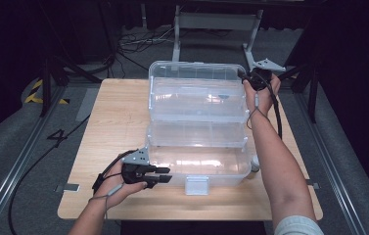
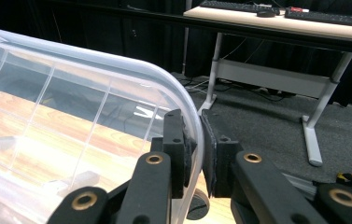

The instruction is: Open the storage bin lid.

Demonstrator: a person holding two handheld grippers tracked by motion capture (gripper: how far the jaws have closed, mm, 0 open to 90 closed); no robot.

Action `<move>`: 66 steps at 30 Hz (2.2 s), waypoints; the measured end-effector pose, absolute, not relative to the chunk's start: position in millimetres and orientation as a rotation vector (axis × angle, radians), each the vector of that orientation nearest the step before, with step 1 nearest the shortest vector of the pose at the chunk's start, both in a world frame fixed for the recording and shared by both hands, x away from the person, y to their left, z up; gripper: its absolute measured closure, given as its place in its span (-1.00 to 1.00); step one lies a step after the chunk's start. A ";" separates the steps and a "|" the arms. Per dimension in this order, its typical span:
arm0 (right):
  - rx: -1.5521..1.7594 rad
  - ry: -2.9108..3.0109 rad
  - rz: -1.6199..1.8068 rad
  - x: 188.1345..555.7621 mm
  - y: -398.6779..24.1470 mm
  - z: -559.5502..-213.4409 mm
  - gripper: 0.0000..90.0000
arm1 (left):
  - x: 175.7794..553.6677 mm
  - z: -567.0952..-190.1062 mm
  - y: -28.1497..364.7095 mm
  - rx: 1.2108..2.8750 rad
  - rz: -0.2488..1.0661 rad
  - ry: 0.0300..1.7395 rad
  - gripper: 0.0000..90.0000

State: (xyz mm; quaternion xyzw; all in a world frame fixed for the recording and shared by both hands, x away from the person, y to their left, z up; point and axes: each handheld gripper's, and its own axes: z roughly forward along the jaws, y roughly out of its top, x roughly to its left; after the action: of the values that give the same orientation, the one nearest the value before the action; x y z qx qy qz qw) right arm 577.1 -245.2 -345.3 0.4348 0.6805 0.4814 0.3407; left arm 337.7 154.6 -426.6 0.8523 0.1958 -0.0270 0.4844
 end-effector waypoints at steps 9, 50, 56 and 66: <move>1.141 1.789 1.264 584.8 -247.4 -354.8 0.82 | 337.7 -426.7 154.6 2.076 -0.065 0.476 0.56; 1.228 1.878 1.299 612.6 -253.0 -395.7 0.80 | 338.3 -426.9 155.1 2.071 -0.070 0.471 0.56; 1.236 1.891 1.280 614.9 -252.2 -400.9 0.80 | 338.2 -426.9 155.2 2.071 -0.069 0.472 0.56; 1.259 1.911 1.279 618.8 -253.3 -412.4 0.79 | 338.0 -427.2 155.3 2.067 -0.067 0.472 0.56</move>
State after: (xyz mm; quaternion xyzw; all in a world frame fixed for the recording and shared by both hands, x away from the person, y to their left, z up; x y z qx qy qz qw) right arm 618.8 -253.3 -412.4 0.4640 0.7044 0.4715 0.2572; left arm 338.0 155.3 -427.2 0.8502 0.1941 -0.0277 0.4885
